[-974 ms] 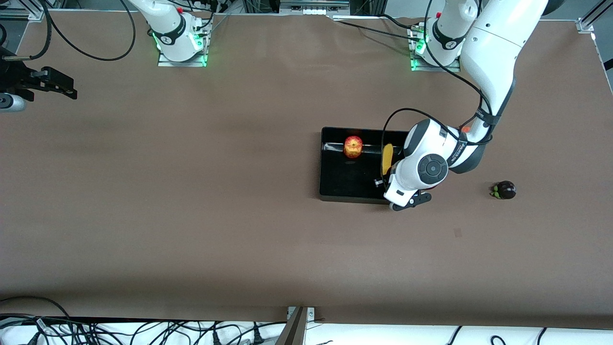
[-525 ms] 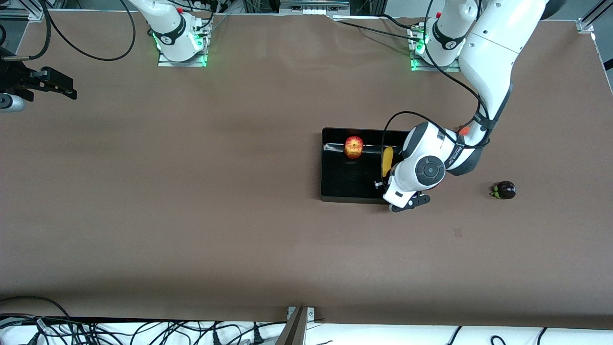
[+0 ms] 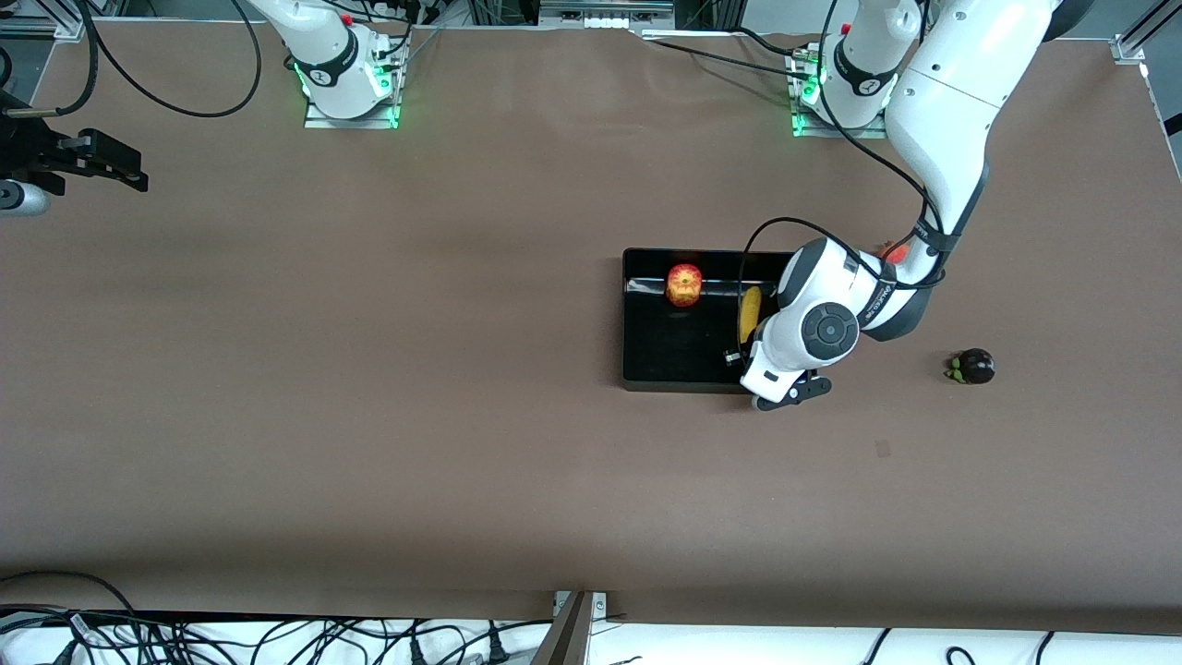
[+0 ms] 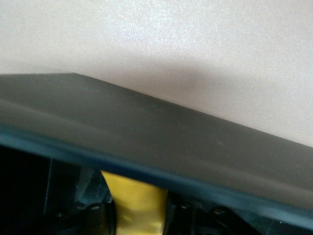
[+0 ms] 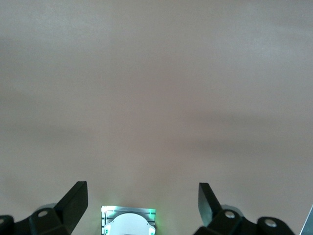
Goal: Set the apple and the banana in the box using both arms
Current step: 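Carry the banana into the black box and lower it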
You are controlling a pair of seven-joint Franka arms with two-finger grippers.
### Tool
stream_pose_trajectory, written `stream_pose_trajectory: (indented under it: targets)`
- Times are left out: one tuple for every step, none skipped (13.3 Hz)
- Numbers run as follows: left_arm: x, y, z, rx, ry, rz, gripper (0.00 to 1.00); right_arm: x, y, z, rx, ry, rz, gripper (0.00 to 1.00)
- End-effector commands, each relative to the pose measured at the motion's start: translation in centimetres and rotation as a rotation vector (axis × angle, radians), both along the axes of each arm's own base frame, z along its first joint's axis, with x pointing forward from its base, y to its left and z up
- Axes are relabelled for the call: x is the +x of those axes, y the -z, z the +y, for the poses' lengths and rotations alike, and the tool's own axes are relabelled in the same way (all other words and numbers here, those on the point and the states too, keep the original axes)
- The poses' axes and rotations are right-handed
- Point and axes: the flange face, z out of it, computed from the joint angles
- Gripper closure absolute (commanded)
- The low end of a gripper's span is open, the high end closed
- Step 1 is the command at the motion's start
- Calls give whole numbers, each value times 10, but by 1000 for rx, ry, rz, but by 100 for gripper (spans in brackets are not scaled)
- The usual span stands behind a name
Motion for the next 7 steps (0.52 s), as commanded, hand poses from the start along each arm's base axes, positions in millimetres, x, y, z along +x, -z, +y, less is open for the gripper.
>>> stream_pose_trajectory:
  targets:
    - [2,-1,3,25,2,-18,0,2,-4,-1,-1,13,-1,0]
    - [1,-4,1,35,-27,-16,0,2,-4,-1,-1,13,-1,0]
    - [0,-6,-1,50,-27,-17,0,2,-4,-1,-1,13,-1,0]
    - [-2,-13,-4,67,-34,2,0,2,-5,-1,-1,13,-2,0]
    - [-4,-26,-5,85,-39,22,0,2,-4,-1,-1,13,-1,0]
    - [-7,-43,-9,98,-33,32,0,2,-4,-1,-1,13,-1,0]
    - [-10,-56,-12,108,-39,45,0,2,-4,-1,-1,13,-1,0]
